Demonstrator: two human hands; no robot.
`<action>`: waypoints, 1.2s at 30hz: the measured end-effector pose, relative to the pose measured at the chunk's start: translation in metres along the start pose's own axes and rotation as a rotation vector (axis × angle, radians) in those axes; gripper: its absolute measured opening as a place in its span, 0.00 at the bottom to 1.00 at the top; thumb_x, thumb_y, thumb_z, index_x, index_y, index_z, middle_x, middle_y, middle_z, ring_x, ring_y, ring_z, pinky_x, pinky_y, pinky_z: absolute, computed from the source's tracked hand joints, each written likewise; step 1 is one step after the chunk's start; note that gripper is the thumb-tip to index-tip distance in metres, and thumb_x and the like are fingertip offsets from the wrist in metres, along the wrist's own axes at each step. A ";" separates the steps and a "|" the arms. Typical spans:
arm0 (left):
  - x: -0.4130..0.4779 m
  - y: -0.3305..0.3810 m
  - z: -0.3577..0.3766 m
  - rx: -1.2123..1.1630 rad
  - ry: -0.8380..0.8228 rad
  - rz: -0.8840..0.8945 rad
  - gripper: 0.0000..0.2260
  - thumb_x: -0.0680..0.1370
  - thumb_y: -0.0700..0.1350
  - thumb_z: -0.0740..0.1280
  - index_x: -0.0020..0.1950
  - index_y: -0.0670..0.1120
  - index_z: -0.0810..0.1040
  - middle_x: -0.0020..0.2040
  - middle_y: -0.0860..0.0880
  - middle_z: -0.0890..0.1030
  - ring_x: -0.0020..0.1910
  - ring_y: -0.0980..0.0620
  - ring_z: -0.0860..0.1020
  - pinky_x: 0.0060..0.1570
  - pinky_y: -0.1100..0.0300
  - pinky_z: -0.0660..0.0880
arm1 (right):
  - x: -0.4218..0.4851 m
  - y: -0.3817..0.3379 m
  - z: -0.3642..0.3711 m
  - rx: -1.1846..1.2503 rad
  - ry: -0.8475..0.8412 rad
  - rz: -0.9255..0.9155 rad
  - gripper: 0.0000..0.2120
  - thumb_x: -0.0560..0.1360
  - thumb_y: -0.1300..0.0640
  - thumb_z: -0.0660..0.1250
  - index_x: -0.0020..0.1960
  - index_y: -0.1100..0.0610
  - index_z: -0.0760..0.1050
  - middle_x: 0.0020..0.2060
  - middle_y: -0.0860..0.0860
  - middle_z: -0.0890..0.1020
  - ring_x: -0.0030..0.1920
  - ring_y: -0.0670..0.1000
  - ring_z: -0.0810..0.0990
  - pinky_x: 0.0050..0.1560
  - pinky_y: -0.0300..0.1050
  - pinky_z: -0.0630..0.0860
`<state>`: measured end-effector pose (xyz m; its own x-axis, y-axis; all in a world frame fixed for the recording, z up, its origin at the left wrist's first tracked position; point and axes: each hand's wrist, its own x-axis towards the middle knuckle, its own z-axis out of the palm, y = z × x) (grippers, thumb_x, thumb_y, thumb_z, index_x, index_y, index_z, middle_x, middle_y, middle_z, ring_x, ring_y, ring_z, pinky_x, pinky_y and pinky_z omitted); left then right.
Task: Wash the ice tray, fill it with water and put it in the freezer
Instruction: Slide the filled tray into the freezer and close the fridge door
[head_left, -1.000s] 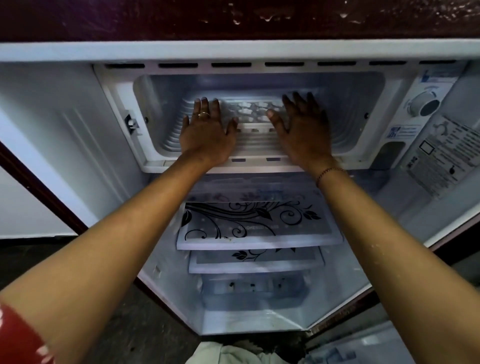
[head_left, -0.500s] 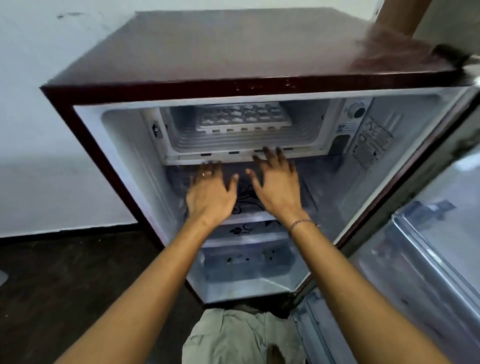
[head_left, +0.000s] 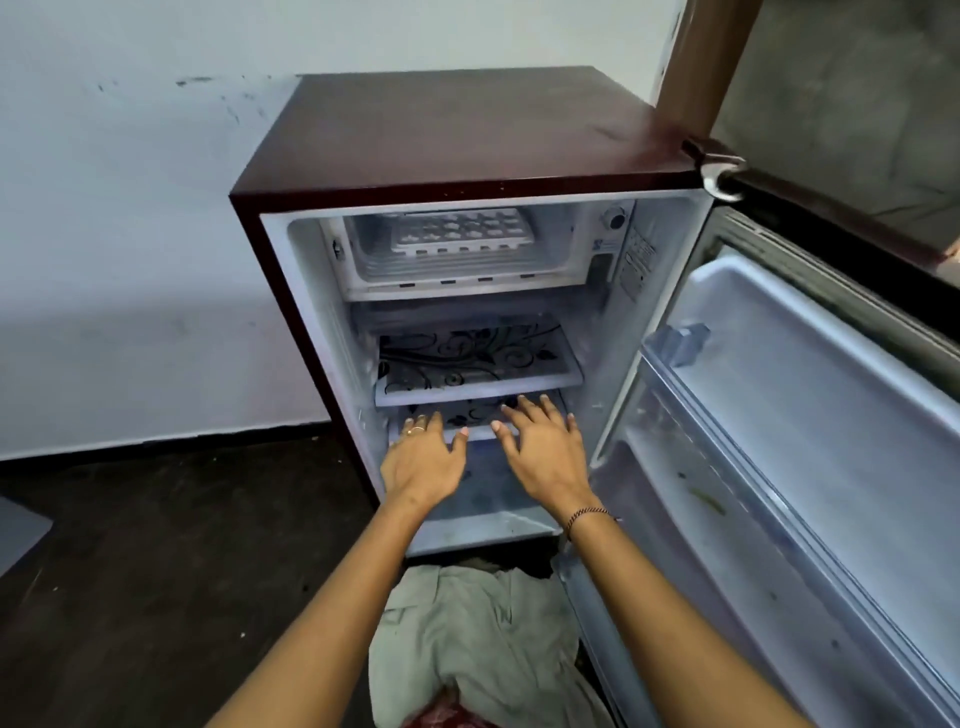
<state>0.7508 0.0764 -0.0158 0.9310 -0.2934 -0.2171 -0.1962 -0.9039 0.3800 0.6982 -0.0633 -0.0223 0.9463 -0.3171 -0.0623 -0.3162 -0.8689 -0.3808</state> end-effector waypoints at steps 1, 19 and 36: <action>-0.015 0.002 0.001 -0.011 -0.006 -0.023 0.27 0.81 0.57 0.50 0.76 0.44 0.58 0.76 0.44 0.61 0.75 0.46 0.58 0.71 0.50 0.61 | -0.013 0.003 -0.004 -0.015 -0.019 -0.008 0.24 0.81 0.42 0.49 0.73 0.50 0.65 0.75 0.48 0.62 0.77 0.52 0.52 0.75 0.57 0.49; -0.224 0.064 0.012 -0.109 -0.073 -0.035 0.27 0.80 0.61 0.51 0.75 0.48 0.63 0.70 0.46 0.72 0.67 0.44 0.71 0.61 0.52 0.70 | -0.225 0.059 -0.112 -0.118 0.059 -0.072 0.20 0.81 0.42 0.51 0.65 0.49 0.74 0.72 0.50 0.67 0.75 0.52 0.57 0.74 0.58 0.50; -0.364 0.221 0.000 -0.344 0.118 0.341 0.24 0.80 0.60 0.52 0.73 0.49 0.65 0.70 0.46 0.72 0.68 0.44 0.70 0.62 0.48 0.69 | -0.386 0.138 -0.236 -0.236 0.659 -0.117 0.15 0.79 0.48 0.60 0.54 0.55 0.80 0.60 0.55 0.79 0.66 0.57 0.71 0.64 0.54 0.69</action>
<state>0.3686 -0.0160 0.1475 0.8640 -0.4990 0.0672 -0.4012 -0.6017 0.6906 0.2736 -0.1510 0.1670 0.7612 -0.3161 0.5663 -0.2920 -0.9467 -0.1361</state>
